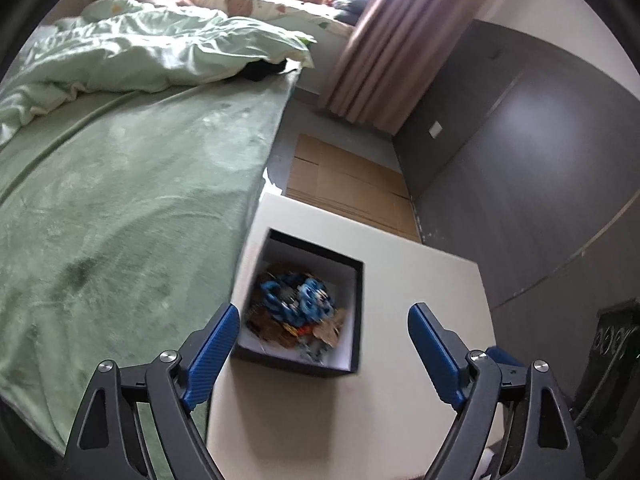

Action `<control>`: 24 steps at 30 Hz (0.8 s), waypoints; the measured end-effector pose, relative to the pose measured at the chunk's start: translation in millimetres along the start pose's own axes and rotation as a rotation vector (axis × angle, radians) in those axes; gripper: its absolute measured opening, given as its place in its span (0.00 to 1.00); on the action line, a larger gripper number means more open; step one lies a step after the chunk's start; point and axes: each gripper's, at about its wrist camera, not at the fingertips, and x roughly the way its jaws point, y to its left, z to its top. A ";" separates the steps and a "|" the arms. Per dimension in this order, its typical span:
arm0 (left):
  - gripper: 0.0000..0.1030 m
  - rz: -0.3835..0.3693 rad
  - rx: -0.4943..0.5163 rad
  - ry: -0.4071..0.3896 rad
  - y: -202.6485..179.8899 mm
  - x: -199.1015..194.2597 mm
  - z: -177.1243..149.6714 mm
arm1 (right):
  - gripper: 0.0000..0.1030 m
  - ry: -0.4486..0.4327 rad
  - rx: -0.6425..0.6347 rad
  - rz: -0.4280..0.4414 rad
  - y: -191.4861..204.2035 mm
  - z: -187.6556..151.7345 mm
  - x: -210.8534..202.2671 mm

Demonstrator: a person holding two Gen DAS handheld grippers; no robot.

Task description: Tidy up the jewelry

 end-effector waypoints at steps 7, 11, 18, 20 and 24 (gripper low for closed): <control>0.89 0.012 0.037 -0.035 -23.1 -22.3 -19.9 | 0.90 -0.027 0.025 -0.024 -11.3 -13.1 -27.2; 0.94 0.033 0.058 -0.062 -36.9 -40.8 -29.8 | 0.90 -0.033 0.044 -0.069 -18.1 -22.6 -44.4; 1.00 0.054 0.102 -0.112 -57.5 -72.3 -50.3 | 0.90 -0.080 0.056 -0.128 -23.6 -37.3 -82.2; 1.00 0.059 0.102 -0.117 -59.2 -78.6 -57.6 | 0.90 -0.094 0.054 -0.132 -22.9 -40.3 -92.7; 1.00 0.061 0.102 -0.133 -61.2 -91.9 -63.3 | 0.90 -0.105 0.042 -0.137 -20.9 -44.1 -106.4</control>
